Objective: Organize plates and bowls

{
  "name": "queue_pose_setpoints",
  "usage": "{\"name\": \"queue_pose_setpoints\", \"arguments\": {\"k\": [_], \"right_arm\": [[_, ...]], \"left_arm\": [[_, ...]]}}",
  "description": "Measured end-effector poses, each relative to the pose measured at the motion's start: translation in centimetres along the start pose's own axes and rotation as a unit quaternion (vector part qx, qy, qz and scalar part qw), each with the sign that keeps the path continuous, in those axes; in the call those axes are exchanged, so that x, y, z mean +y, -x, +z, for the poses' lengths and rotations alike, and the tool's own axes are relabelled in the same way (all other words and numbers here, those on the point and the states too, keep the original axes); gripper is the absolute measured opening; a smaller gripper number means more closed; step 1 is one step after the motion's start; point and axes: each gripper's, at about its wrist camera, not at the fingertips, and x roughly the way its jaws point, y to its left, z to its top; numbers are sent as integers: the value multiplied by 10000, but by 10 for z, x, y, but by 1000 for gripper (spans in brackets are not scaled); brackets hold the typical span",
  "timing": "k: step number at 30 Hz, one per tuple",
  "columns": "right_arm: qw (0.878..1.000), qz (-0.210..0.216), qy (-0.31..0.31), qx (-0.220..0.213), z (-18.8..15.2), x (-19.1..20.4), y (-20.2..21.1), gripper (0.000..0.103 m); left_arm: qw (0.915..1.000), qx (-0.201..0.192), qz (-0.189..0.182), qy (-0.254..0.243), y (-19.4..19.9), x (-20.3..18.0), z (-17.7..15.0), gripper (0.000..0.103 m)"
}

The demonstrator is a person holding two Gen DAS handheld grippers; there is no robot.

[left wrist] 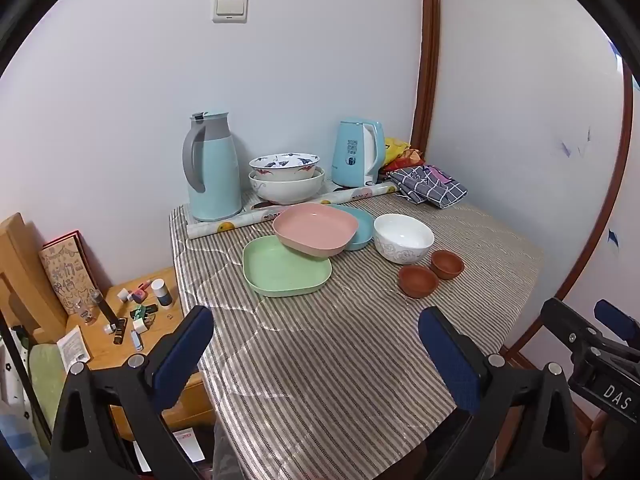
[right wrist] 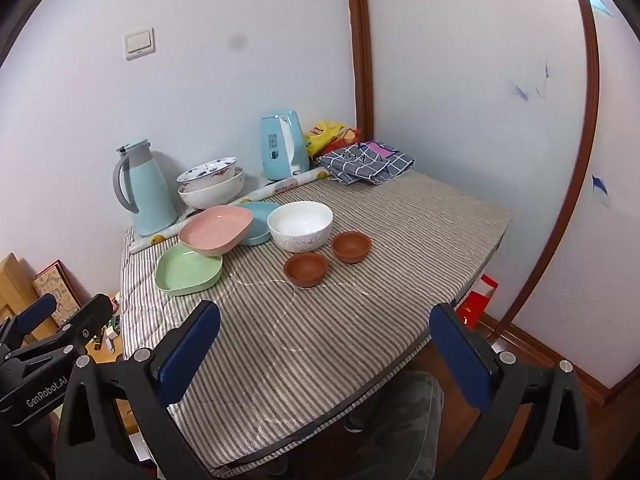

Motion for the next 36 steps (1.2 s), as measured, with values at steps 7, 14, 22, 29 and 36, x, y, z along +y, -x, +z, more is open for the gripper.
{"name": "queue_pose_setpoints", "arguments": {"k": [7, 14, 22, 29, 36], "right_arm": [[10000, -2, -1, -7, -2, 2, 5, 103], [10000, 4, 6, 51, -3, 2, 3, 103], [10000, 17, 3, 48, -1, 4, 4, 103], [10000, 33, 16, 49, -2, 7, 3, 103], [9999, 47, 55, 110, -2, 9, 0, 103]], "left_arm": [[9999, 51, -80, 94, -1, 2, 0, 103], [10000, 23, -62, 62, -1, 2, -1, 103], [9999, -8, -88, 47, 5, 2, 0, 103], [9999, -26, -72, 88, 8, 6, 2, 103], [9999, -9, -60, 106, 8, 9, 5, 103]]}}
